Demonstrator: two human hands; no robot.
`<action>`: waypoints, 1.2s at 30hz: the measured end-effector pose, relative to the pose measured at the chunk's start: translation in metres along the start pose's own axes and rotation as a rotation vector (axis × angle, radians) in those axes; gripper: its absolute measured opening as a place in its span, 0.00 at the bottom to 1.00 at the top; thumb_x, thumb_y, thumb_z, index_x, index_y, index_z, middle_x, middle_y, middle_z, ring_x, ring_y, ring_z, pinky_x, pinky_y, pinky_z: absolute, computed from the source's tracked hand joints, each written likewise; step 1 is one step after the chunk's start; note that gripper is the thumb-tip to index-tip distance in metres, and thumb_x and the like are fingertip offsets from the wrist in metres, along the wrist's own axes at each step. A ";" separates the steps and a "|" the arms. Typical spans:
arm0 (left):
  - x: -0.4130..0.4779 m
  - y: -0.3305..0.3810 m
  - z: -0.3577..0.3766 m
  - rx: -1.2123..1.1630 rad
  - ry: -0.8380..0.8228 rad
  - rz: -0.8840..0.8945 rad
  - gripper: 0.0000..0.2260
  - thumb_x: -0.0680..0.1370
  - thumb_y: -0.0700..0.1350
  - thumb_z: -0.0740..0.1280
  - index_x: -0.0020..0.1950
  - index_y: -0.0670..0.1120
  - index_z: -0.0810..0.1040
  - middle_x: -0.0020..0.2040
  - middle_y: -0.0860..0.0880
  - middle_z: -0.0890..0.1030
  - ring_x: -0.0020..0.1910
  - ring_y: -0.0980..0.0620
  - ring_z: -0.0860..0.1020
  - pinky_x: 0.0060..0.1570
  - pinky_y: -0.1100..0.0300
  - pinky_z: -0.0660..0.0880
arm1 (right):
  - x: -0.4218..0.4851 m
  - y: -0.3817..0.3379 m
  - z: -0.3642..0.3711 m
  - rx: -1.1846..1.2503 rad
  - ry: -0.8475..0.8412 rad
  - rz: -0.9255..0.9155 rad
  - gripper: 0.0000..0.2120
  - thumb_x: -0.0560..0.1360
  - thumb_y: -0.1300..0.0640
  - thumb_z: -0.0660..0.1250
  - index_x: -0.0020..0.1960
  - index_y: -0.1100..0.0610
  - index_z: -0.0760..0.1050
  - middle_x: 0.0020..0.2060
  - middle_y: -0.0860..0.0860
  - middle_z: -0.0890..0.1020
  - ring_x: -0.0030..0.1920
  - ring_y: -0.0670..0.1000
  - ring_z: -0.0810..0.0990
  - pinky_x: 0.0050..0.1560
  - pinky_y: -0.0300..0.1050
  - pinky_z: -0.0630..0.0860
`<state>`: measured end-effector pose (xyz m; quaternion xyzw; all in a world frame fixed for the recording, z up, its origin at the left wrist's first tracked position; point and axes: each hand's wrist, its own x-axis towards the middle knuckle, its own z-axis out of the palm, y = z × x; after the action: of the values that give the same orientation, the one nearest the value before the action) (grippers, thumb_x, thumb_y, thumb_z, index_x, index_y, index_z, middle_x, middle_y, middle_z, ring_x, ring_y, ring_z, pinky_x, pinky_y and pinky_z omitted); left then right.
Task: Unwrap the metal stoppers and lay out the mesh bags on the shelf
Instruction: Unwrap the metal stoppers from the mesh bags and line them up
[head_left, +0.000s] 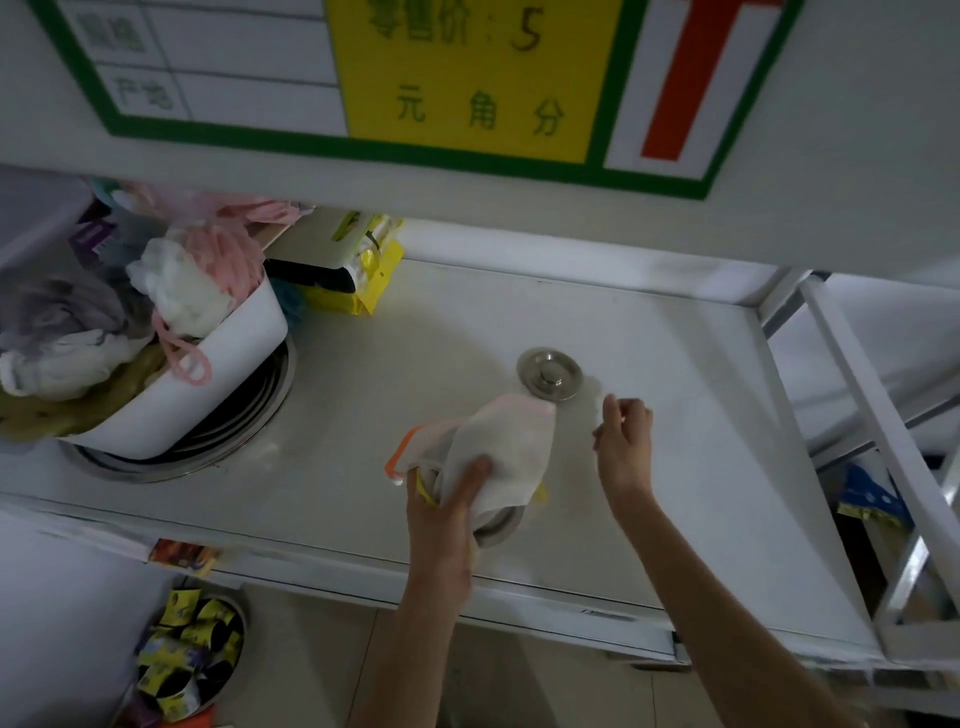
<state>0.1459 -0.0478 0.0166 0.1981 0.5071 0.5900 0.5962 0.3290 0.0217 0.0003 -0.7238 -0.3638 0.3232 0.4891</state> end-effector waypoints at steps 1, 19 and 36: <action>0.001 -0.002 0.004 -0.026 0.035 -0.004 0.19 0.70 0.40 0.77 0.60 0.48 0.79 0.55 0.43 0.85 0.56 0.39 0.82 0.55 0.39 0.79 | -0.031 -0.003 -0.004 0.070 -0.025 -0.027 0.13 0.80 0.49 0.57 0.38 0.52 0.66 0.36 0.49 0.70 0.36 0.56 0.73 0.43 0.54 0.73; -0.009 -0.019 0.029 -0.038 0.289 0.092 0.19 0.79 0.50 0.68 0.67 0.47 0.72 0.60 0.43 0.81 0.53 0.45 0.83 0.52 0.45 0.81 | -0.125 -0.011 -0.005 0.223 -0.342 0.010 0.06 0.75 0.62 0.71 0.51 0.59 0.77 0.39 0.54 0.85 0.39 0.53 0.85 0.36 0.43 0.81; 0.005 -0.036 0.023 -0.133 0.461 0.018 0.16 0.81 0.41 0.65 0.68 0.47 0.70 0.62 0.42 0.79 0.58 0.43 0.80 0.58 0.41 0.78 | -0.130 0.005 -0.003 0.416 -0.457 0.002 0.07 0.81 0.65 0.59 0.56 0.62 0.75 0.35 0.54 0.76 0.34 0.51 0.70 0.33 0.42 0.69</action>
<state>0.1824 -0.0433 -0.0055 0.0230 0.5879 0.6569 0.4715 0.2645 -0.0903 0.0109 -0.5173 -0.3895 0.5456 0.5319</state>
